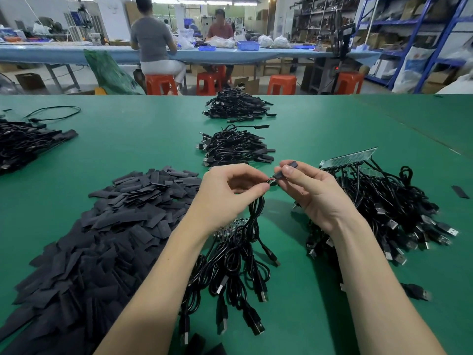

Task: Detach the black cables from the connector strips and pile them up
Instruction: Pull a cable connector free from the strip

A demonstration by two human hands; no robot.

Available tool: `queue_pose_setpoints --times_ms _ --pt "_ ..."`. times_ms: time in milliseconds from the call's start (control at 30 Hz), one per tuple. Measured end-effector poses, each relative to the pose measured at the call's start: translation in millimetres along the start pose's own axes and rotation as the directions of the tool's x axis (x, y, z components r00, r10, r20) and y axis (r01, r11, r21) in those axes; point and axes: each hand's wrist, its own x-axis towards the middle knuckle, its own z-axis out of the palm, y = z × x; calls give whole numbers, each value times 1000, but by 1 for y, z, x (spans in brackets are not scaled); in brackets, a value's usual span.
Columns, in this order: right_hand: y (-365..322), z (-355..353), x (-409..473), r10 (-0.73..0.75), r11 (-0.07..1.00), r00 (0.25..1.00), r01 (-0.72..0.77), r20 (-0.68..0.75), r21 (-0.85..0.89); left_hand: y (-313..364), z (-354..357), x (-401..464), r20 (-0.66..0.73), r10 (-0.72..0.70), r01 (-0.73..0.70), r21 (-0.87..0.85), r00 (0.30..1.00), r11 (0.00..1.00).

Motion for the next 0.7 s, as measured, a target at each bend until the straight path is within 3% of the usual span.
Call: queue_pose_setpoints --times_ms 167,433,700 --pt "-1 -2 0 16 1000 1000 -16 17 10 0 -3 0 40 11 -10 -41 999 999" --pt "-1 -1 -2 3 1000 1000 -3 24 13 -3 3 0 6 105 -105 46 994 993" --pt "2 5 -1 -24 999 999 26 39 -36 -4 3 0 -35 91 -90 40 995 995"
